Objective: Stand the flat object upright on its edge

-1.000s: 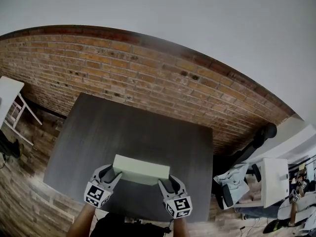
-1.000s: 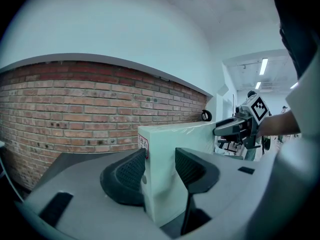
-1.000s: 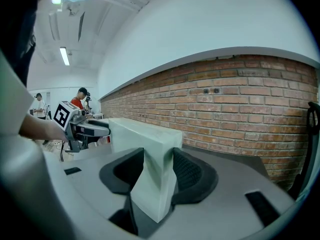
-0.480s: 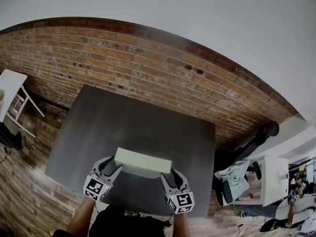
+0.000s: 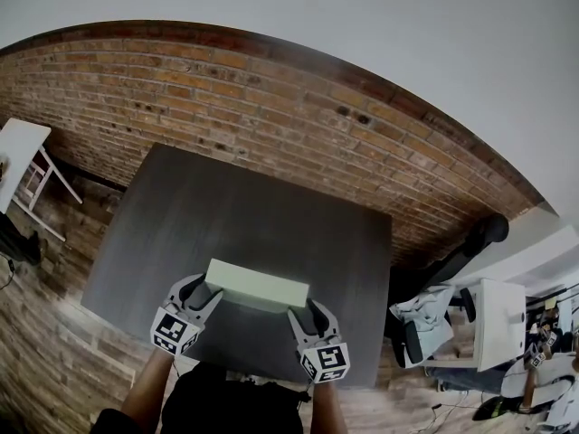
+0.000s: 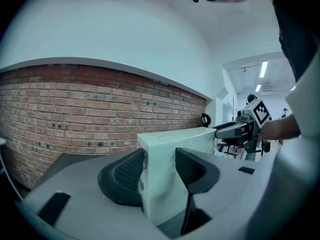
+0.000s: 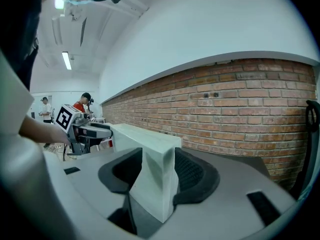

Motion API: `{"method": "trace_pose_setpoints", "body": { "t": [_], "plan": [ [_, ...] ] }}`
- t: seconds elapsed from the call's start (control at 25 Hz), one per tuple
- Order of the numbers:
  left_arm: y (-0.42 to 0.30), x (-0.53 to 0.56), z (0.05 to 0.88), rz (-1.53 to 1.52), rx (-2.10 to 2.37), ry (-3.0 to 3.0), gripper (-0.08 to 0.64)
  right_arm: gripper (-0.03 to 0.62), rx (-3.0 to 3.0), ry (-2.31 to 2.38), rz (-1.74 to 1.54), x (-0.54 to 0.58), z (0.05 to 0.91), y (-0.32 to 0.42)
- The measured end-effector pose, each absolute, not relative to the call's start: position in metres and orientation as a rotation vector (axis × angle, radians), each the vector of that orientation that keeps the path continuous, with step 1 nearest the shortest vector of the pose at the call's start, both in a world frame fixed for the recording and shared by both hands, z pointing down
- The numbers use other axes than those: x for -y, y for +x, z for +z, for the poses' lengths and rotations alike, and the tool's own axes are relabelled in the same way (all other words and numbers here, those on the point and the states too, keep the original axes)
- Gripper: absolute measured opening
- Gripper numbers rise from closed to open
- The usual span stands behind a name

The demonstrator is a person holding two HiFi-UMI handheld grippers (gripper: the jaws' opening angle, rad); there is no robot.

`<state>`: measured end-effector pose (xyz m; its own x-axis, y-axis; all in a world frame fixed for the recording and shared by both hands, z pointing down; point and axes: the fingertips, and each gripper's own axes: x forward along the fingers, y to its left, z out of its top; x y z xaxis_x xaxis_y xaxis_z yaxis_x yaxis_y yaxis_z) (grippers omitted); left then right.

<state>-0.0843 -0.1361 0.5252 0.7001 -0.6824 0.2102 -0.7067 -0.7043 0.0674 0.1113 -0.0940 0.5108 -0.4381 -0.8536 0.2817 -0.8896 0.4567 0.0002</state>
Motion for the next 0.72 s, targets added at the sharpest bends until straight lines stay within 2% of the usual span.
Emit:
{"method": "trace_pose_setpoints", "body": {
  "t": [0.72],
  "plan": [
    [-0.094, 0.118, 0.511, 0.234, 1.221, 2.751, 0.202, 0.215, 2.506, 1.502, 0.130, 0.079, 0.483, 0.109]
  ]
}}
